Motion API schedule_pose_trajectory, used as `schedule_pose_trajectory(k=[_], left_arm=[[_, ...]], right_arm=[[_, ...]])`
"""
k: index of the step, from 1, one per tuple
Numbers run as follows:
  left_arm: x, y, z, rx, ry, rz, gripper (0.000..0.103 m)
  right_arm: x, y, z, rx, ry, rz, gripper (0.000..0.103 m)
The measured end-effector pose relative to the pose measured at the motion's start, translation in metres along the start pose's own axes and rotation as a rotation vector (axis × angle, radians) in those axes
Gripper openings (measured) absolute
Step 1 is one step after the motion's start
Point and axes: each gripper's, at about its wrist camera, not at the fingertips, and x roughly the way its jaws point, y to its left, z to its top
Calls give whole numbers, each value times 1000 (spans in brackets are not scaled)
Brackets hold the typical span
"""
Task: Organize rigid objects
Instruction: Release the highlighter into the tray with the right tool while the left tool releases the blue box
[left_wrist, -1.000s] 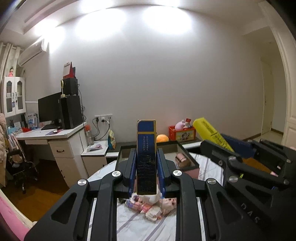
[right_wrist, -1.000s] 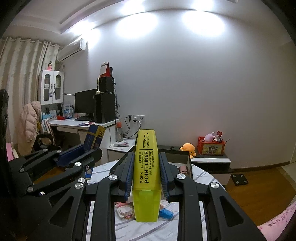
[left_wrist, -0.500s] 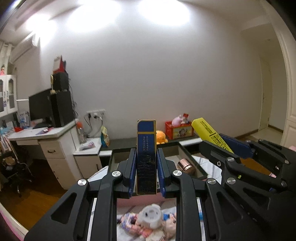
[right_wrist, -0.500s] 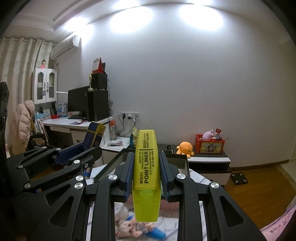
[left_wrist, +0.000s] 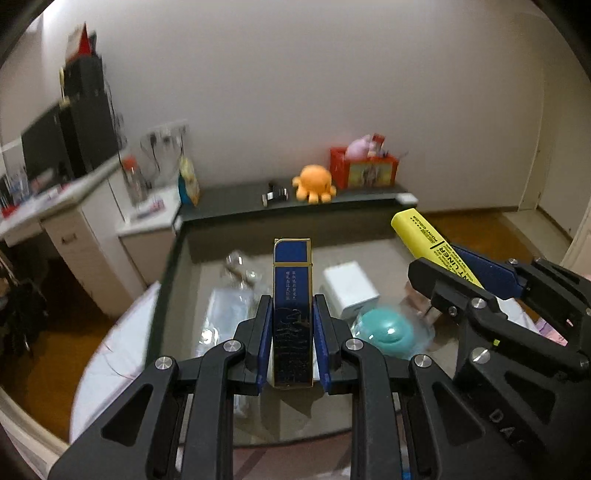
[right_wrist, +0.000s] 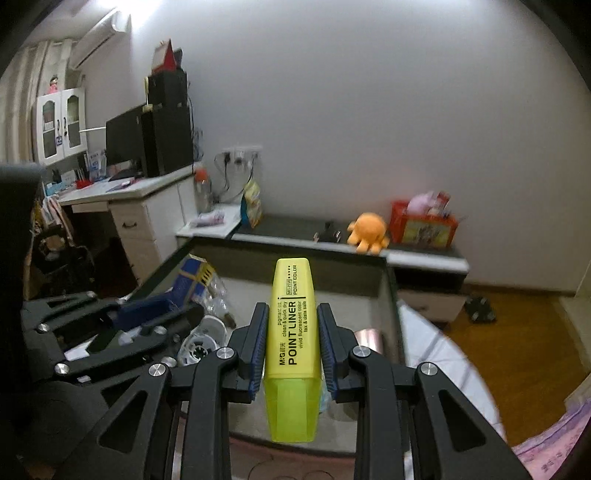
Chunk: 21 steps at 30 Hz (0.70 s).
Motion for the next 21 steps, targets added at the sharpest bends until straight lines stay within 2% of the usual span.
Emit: schedule_pose_trajectory(k=[2,3,6,8,11,13,15,18,20,21], left_arm=[[11,2,-3,6,35,23,21],[12,4,-3,6,27,33,20],[19,9,-3,-14,59,31,20],[19,12,-4,-5,59,48,23],[18,14,-3,3,71,72,34],[15,20,-3,-19,82,98,51],[11,27,-5,-37,80,87,56],[2,28,-7,-46,81,73,57],[-8,28,-8,-43,69,75,57],[-15,29,-9,-50,60,83,61]], right_arm=[[12,-1,-2,-5,41,17,27],[17,0,-4,-10,55,23,27],[29,1,-6,-15,91,34,27],[35,-2,-8,1,119,47,27],[39,-6,-8,30,144,86,27],[39,-8,-9,32,140,91,27],[40,-10,-10,60,156,117,27],[35,-9,-8,70,150,111,32],[30,-6,-6,69,140,94,39],[21,-6,-5,71,129,80,47]])
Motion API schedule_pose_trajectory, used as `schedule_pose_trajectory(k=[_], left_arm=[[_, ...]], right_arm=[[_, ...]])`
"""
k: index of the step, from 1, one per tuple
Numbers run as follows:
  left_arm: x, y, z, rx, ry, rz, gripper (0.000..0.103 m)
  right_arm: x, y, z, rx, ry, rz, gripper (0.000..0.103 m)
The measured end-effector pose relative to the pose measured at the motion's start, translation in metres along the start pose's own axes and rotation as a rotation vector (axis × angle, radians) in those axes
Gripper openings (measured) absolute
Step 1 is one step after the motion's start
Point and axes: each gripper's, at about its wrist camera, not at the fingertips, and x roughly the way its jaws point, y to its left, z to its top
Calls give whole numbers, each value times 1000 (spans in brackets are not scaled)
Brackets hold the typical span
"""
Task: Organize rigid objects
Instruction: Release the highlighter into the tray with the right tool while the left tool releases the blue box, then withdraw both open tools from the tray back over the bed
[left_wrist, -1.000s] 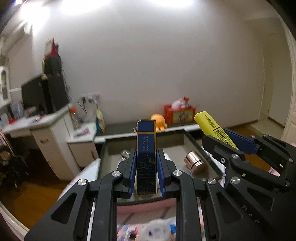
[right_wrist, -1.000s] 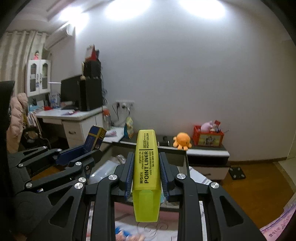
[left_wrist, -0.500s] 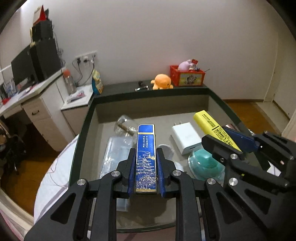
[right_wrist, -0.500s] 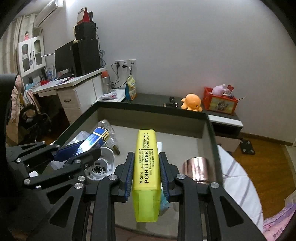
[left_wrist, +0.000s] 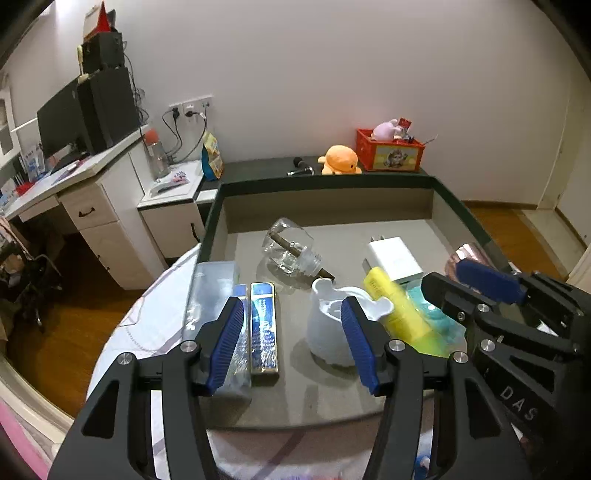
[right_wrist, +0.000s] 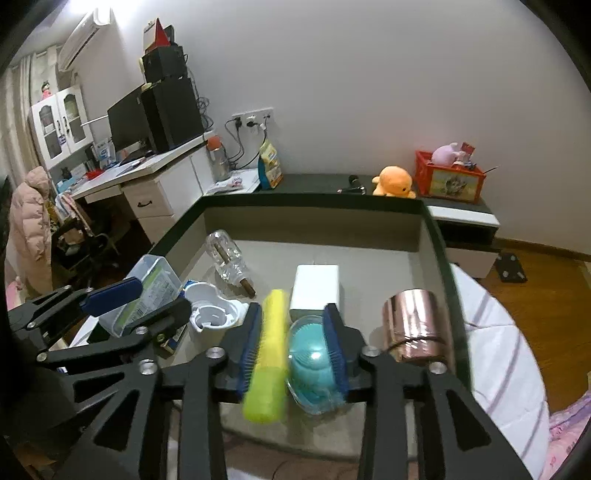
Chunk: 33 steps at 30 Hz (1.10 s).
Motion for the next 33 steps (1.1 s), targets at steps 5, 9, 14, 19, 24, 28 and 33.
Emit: schedule_pose_trajectory(k=[5,9,14,19,24,28,33], left_arm=[[-55,14,-5,-35,-118,23,82],[-115,19,-20,-50,-254,39,96],[-184,13,-55,-8,-428,71,103],[-227,5,-91,22,-522,115,103],[-248,2,-114,15,-556,100,103],[-253,2,-131,1,-549,89,103],[-250,0,-142,-11,-523,63,103]], right_arm=[[-47,5,-1,0,-92,0,77],[-102,19,-11,-17,-193,25,83],[-162,39,-41,-52,-312,38,84],[-205,55,-75,-77,-408,-16,85],[-225,63,-100,-74,-445,-27,86],[-235,70,-117,-89,-489,-95,102],[-239,70,-125,-92,-492,-102,103]])
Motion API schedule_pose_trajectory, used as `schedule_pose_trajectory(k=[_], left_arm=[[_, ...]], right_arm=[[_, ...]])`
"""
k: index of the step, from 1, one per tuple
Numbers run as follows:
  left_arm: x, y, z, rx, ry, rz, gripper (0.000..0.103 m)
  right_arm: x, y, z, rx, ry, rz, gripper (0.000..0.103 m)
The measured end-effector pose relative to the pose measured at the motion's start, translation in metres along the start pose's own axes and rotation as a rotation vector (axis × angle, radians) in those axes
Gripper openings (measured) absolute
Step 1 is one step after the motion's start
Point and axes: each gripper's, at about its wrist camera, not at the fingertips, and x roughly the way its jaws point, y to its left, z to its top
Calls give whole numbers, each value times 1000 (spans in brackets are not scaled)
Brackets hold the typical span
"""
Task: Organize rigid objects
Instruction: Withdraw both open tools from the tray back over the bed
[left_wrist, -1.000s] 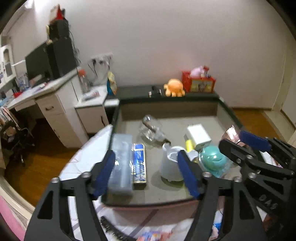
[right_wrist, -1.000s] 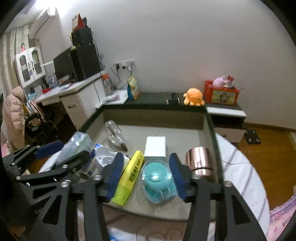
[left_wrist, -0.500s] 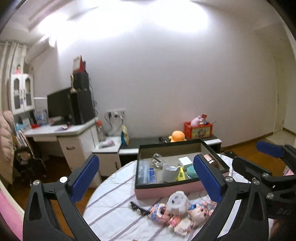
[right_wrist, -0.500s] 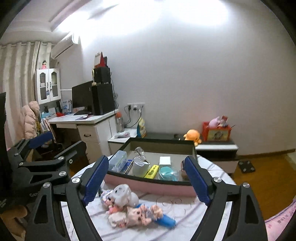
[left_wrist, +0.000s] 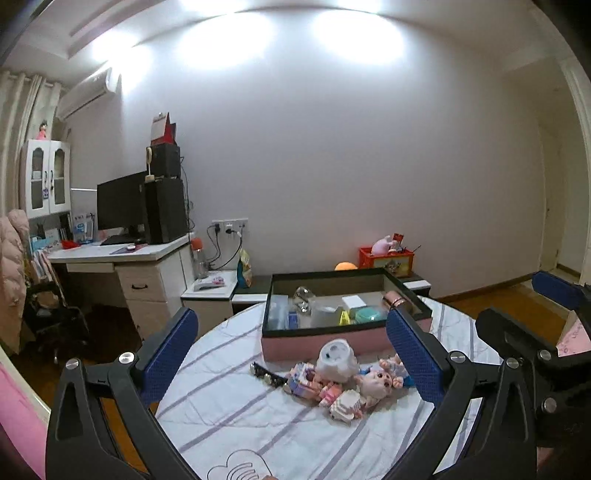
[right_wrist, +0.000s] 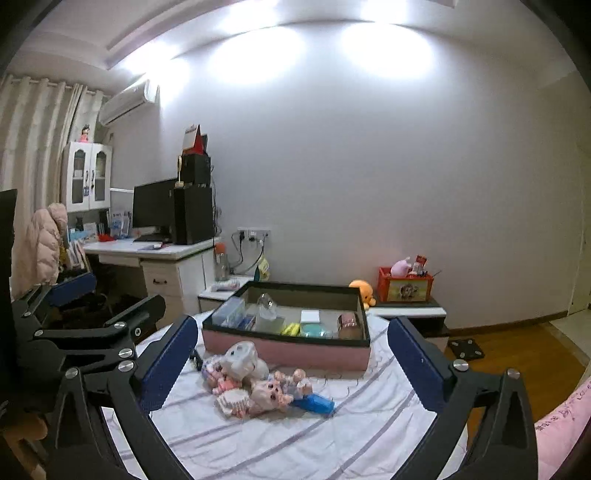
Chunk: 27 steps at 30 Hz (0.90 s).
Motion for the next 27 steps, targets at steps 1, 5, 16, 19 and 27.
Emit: schedule_pose_trajectory(k=[1,5,16,19,27], left_arm=[[0,0,-1,0,0,-1,103],[-1,-1,-2,7,-2,10,103],[18,1,-24,3,78,-6,103],[28,4,-32,-21,122,-47,103],[62,15,-55,-66,245,-39,103]], right_arm=[[-2,-1,-2,1,0,1,103],[-3,-2,-6,12,5,10,103],[12,-3,-27,-1,71,14,103],[21,-8,-33,9,99,13,103],[61,-21,-52,29,240,-4,103]])
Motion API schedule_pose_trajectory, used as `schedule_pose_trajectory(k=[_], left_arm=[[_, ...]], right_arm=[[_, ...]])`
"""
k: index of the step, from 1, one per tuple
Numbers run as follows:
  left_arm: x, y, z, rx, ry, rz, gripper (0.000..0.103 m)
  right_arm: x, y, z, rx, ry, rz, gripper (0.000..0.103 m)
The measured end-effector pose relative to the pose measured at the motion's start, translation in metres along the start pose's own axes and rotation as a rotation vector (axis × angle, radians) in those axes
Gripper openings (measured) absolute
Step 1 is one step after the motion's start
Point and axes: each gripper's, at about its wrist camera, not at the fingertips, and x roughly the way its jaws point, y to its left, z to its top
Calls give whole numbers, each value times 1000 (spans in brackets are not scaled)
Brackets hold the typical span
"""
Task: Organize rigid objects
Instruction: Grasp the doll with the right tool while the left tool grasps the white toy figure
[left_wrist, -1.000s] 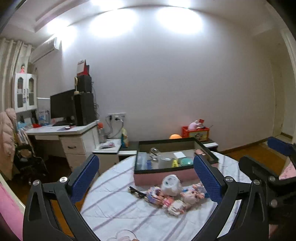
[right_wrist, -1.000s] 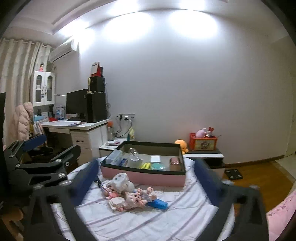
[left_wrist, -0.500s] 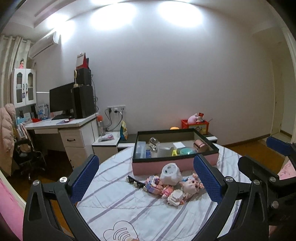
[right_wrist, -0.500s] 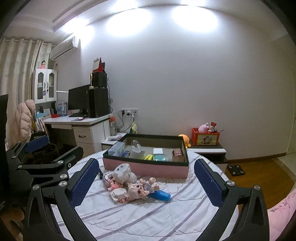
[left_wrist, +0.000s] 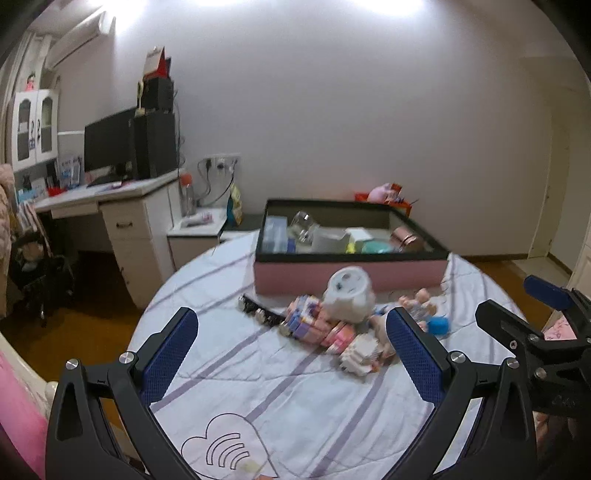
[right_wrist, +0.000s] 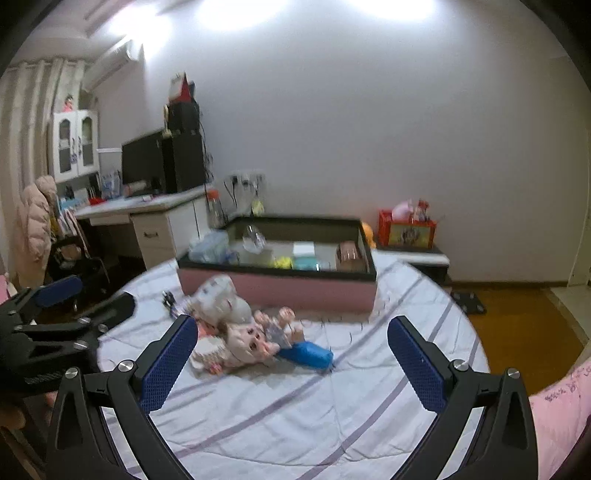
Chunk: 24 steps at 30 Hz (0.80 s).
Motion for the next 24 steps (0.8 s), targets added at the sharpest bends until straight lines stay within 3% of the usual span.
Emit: schedule_pose_trajectory(k=[9,17,23,24], left_arm=[[39,12,-3,-22,105,2,103],[82,-21,15,10,181,-110,103],[108,-37,22,34,222,-103,102],[111,-38,23,33,225,-101,96]], right_arm=[[66,1,3,-27,205,1,103],[76,-30,-8,44,264,-45,103],[82,-54,-12,107,284,-21,103],[84,-56,-13,115,290,-13,103]])
